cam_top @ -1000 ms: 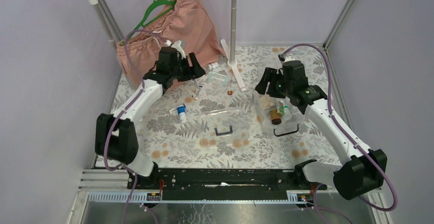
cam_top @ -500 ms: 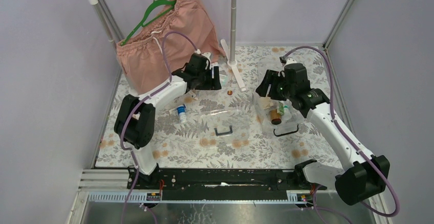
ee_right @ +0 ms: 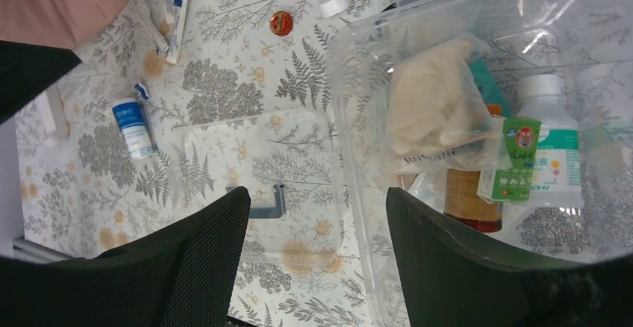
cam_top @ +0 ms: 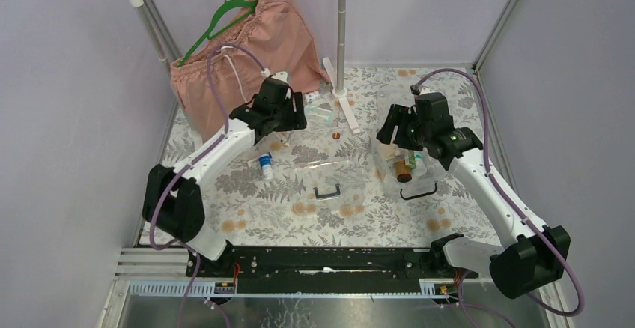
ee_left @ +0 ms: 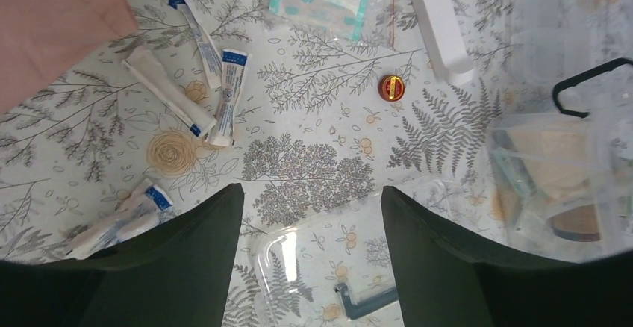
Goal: Organize the medicine kit
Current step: Adjust the medicine box at the center of the board.
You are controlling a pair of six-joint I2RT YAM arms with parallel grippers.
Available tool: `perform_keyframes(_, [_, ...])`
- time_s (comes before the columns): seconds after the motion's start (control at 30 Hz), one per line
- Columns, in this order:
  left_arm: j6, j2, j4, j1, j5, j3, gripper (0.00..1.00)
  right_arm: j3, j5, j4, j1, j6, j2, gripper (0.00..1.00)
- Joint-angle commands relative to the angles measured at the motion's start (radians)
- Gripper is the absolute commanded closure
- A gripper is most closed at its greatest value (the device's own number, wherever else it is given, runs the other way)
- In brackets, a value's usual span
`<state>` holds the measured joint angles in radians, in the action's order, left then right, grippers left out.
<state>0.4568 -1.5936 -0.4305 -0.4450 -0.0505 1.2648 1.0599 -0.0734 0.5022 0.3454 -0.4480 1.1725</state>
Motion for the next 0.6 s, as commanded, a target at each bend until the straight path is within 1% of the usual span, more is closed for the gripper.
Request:
perform_keyframes(0.0, [0.050, 0.090, -0.075, 0.007, -0.053, -0.017, 0.25, 0.076, -0.087, 0.036, -0.002, 0.055, 0.024, 0.25])
perform_keyframes(0.13, [0.039, 0.198, -0.049, 0.008, -0.101, -0.095, 0.25, 0.038, -0.166, -0.030, -0.002, 0.131, 0.000, 0.23])
perform_keyframes(0.23, [0.054, 0.287, 0.017, 0.010, -0.107, -0.202, 0.24, -0.012, -0.178, -0.057, -0.002, 0.129, -0.052, 0.23])
perform_keyframes(0.3, [0.108, 0.319, 0.001, 0.015, -0.126, -0.237, 0.24, -0.059, -0.171, -0.097, -0.002, 0.085, -0.098, 0.22])
perform_keyframes(0.37, [0.179, 0.339, -0.050, 0.036, -0.104, -0.239, 0.24, -0.044, -0.180, -0.061, -0.002, 0.062, -0.115, 0.22])
perform_keyframes(0.4, [0.194, 0.353, -0.050, 0.043, -0.091, -0.251, 0.24, -0.044, -0.192, -0.047, -0.002, 0.055, -0.123, 0.22])
perform_keyframes(0.47, [0.212, 0.378, -0.036, 0.053, -0.093, -0.284, 0.24, -0.060, -0.198, -0.036, -0.002, 0.042, -0.137, 0.21])
perform_keyframes(0.57, [0.207, 0.384, -0.044, 0.077, -0.072, -0.294, 0.24, -0.041, -0.147, 0.017, -0.002, 0.028, -0.138, 0.21])
